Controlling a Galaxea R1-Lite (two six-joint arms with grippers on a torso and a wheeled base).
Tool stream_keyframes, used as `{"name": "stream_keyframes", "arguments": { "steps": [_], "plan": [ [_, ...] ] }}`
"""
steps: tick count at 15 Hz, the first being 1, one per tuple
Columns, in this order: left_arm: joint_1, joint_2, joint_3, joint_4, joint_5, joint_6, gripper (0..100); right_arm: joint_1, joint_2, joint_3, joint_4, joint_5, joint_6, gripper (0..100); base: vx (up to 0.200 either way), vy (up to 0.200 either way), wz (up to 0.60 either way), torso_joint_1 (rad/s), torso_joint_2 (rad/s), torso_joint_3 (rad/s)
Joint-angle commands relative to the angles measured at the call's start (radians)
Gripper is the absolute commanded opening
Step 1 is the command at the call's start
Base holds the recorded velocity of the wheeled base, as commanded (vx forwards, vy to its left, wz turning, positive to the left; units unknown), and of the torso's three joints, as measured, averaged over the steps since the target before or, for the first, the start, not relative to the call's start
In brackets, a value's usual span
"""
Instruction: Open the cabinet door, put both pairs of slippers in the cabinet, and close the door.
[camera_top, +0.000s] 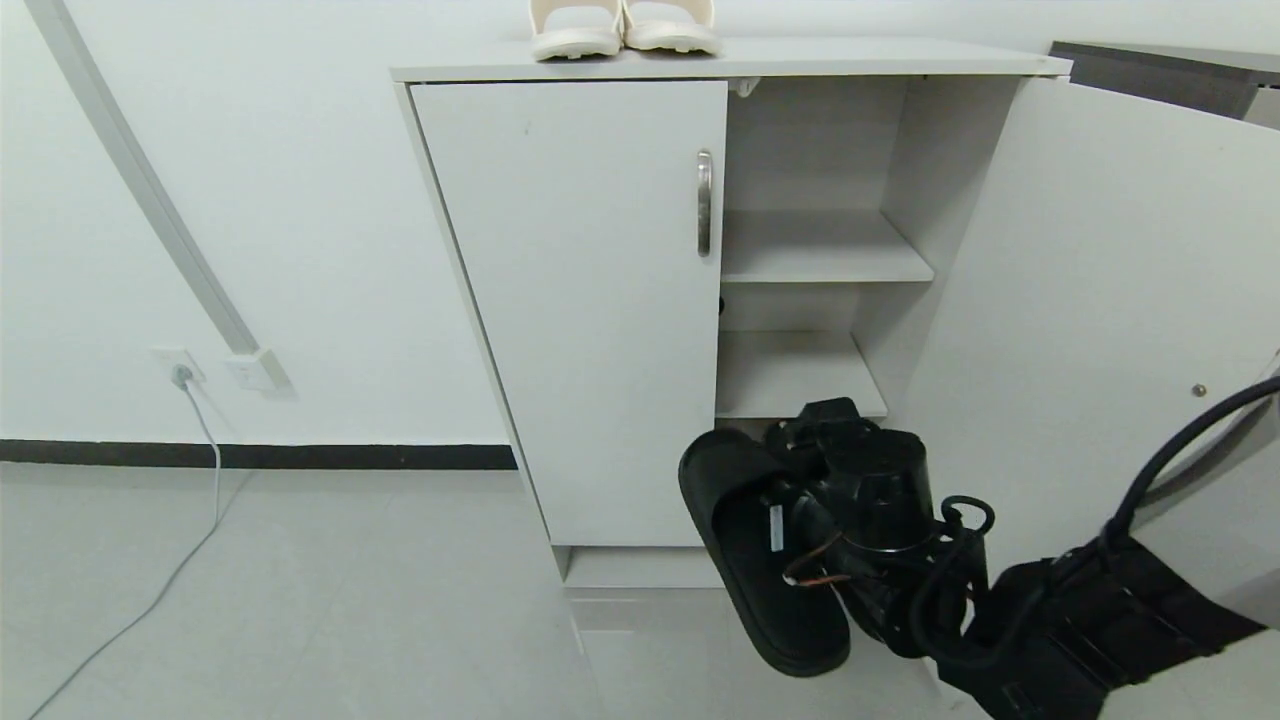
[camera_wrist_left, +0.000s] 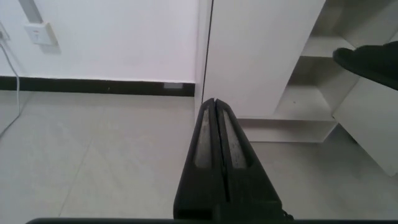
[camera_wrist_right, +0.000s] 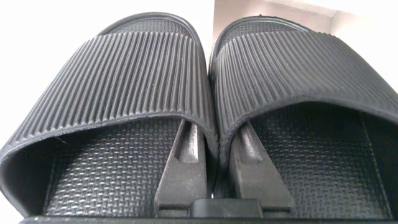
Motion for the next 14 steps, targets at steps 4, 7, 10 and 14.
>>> {"name": "stream_keyframes", "arguments": {
  "steps": [4, 7, 10, 14],
  "plan": [
    [0.0, 0.002, 0.0, 0.0, 0.0, 0.0, 0, -0.02, 0.202, -0.265, -0.003, -0.207, 0.0, 0, 0.0, 0.0, 0.0, 0.0, 0.0, 0.0],
    [0.0, 0.0, 0.0, 0.0, 0.0, 0.0, 0, -0.046, 0.195, -0.261, -0.006, -0.256, -0.003, 0, 0.0, -0.2, 0.0, 0.002, 0.0, 0.002],
    [0.0, 0.0, 0.0, 0.0, 0.0, -0.002, 0, -0.051, 0.175, -0.233, -0.007, -0.258, -0.003, 0, 0.0, -0.2, 0.0, 0.005, 0.0, 0.006],
    [0.0, 0.0, 0.0, 0.0, 0.0, -0.002, 0, -0.046, 0.175, -0.227, -0.009, -0.258, -0.004, 0, 0.0, 0.0, 0.0, 0.0, 0.0, 0.0]
  ]
}}
